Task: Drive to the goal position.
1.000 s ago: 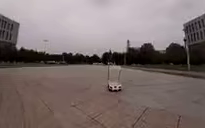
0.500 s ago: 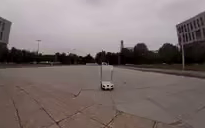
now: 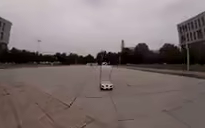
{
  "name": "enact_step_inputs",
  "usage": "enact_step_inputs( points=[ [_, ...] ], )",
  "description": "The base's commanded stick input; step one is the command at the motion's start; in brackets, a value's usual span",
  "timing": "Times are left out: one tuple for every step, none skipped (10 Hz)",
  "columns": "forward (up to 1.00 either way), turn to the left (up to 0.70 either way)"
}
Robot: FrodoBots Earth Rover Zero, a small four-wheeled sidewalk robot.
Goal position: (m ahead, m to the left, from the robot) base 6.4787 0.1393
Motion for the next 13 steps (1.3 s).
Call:
enact_step_inputs(
  points=[
    [1.0, 0.0],
    [1.0, 0.0],
    [1.0, 0.0],
    [1.0, 0.0],
    [1.0, 0.0],
    [1.0, 0.0],
    [1.0, 0.0],
    [1.0, 0.0],
    [1.0, 0.0],
    [1.0, 0.0],
    [1.0, 0.0],
    [1.0, 0.0],
    [1.0, 0.0]
  ],
)
